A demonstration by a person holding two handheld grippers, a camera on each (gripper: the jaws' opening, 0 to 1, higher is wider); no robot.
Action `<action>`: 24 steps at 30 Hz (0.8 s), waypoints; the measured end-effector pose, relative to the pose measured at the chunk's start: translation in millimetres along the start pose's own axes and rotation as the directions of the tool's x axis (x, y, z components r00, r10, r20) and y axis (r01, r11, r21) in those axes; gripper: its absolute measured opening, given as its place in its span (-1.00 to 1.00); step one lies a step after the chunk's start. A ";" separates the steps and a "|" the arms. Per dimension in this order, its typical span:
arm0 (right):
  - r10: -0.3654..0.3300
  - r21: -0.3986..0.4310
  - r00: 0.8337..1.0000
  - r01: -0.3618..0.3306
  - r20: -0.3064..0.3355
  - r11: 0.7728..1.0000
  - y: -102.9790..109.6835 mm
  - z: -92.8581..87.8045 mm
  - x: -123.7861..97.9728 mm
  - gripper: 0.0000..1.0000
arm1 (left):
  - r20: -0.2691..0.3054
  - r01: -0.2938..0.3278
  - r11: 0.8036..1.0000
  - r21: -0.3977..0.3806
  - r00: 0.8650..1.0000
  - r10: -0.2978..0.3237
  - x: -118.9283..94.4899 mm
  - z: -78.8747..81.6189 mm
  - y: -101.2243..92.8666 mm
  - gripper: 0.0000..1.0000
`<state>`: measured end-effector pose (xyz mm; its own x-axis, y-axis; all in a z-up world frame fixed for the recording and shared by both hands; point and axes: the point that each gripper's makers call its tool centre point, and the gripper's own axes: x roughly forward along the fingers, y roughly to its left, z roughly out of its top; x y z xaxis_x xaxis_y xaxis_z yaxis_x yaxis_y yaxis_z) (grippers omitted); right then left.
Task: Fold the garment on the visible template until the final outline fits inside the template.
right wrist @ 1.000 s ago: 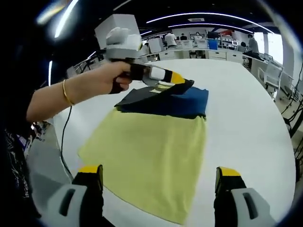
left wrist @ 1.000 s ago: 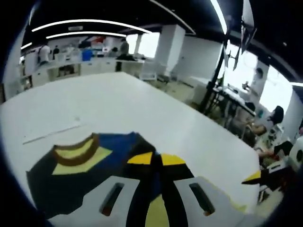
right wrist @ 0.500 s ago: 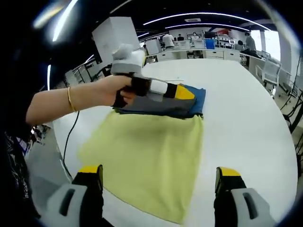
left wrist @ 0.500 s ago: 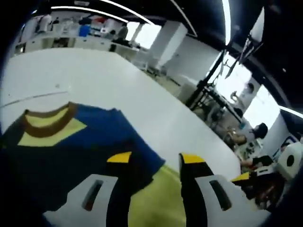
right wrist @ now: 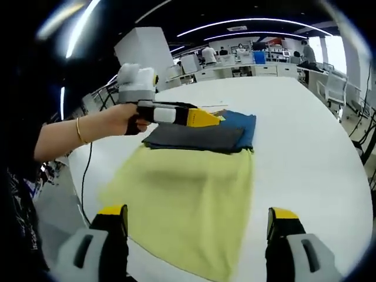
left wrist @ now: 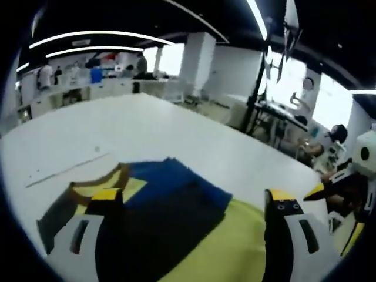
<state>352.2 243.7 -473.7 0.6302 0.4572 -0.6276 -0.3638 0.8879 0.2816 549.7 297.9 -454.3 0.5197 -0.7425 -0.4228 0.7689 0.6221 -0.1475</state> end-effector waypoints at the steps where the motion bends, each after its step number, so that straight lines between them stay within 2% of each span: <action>1: 0.002 -0.003 1.000 -0.002 -0.001 1.000 0.6 1.0 0.2 0.99 | -0.003 -0.010 1.000 0.007 1.000 0.010 -6.1 1.4 5.1 0.98; 9: 0.009 -0.031 1.000 -0.010 -0.008 0.999 4.5 5.4 0.5 0.99 | 0.005 -0.065 0.998 0.020 0.998 0.065 -44.8 -0.4 29.1 0.98; 18: -0.003 -0.031 1.000 0.002 -0.029 1.000 1.6 2.1 1.3 0.97 | -0.010 -0.110 0.993 0.035 0.994 0.110 -93.6 -15.5 46.4 0.98; 24: -0.014 -0.030 0.999 0.013 -0.040 0.999 0.2 -1.9 2.5 0.91 | -0.028 -0.139 0.989 0.058 0.990 0.141 -129.2 -32.5 56.7 0.98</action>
<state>352.4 245.0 -476.6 0.6071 0.4423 -0.6602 -0.3762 0.8918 0.2515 514.0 437.2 -437.0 0.6121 -0.6400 -0.4645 0.7094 0.7039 -0.0350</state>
